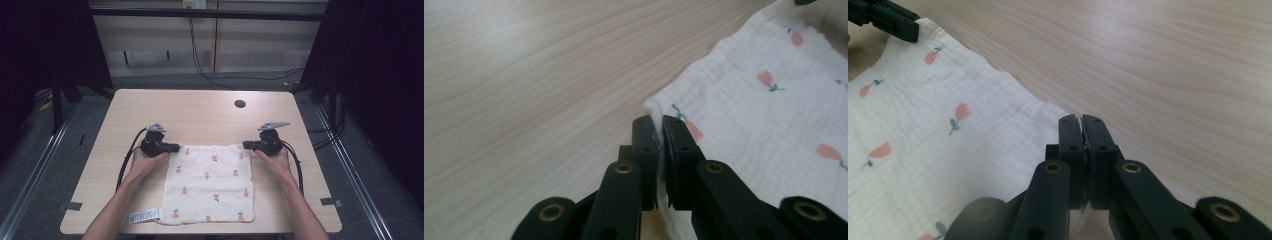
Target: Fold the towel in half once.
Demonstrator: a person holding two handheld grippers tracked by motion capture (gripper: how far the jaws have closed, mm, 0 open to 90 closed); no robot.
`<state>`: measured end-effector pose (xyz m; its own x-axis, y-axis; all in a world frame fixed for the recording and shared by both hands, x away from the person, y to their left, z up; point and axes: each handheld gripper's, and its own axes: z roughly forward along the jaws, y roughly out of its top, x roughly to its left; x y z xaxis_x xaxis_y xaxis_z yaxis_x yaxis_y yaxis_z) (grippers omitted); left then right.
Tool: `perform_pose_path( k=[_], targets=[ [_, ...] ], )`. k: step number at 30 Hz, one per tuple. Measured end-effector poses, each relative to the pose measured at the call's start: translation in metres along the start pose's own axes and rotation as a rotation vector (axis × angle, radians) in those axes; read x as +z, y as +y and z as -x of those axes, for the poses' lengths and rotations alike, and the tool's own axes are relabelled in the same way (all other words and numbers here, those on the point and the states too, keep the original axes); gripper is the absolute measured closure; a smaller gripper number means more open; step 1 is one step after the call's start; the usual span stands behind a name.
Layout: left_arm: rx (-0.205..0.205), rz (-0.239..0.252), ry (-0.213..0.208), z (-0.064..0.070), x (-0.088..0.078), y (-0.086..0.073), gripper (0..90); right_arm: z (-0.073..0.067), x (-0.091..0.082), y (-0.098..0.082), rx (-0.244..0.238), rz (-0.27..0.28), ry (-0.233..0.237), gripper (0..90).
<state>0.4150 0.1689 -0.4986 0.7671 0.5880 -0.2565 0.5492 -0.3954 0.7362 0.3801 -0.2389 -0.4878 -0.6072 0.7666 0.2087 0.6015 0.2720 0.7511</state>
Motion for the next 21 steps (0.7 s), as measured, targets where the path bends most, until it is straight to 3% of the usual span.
perform_pose_path(
  k=[7, 10, 15, 17, 21],
  targets=[
    [0.005, 0.043, -0.034, 0.005, -0.012, 0.005, 85.0, -0.003, -0.014, -0.001, 0.012, 0.051, 0.023, 88.2],
    [0.027, 0.049, -0.036, 0.008, -0.016, 0.008, 85.4, -0.002, -0.020, 0.002, 0.018, 0.070, 0.031, 88.2],
    [0.028, 0.087, -0.045, 0.011, -0.017, 0.015, 86.0, 0.006, -0.025, 0.007, 0.038, 0.096, 0.028, 88.4],
    [0.008, 0.109, -0.051, 0.010, -0.018, 0.017, 86.0, 0.009, -0.026, 0.011, 0.039, 0.111, 0.028, 88.4],
    [0.005, 0.115, -0.044, 0.009, -0.020, 0.019, 86.0, 0.010, -0.028, 0.018, 0.029, 0.128, 0.028, 88.4]
  ],
)
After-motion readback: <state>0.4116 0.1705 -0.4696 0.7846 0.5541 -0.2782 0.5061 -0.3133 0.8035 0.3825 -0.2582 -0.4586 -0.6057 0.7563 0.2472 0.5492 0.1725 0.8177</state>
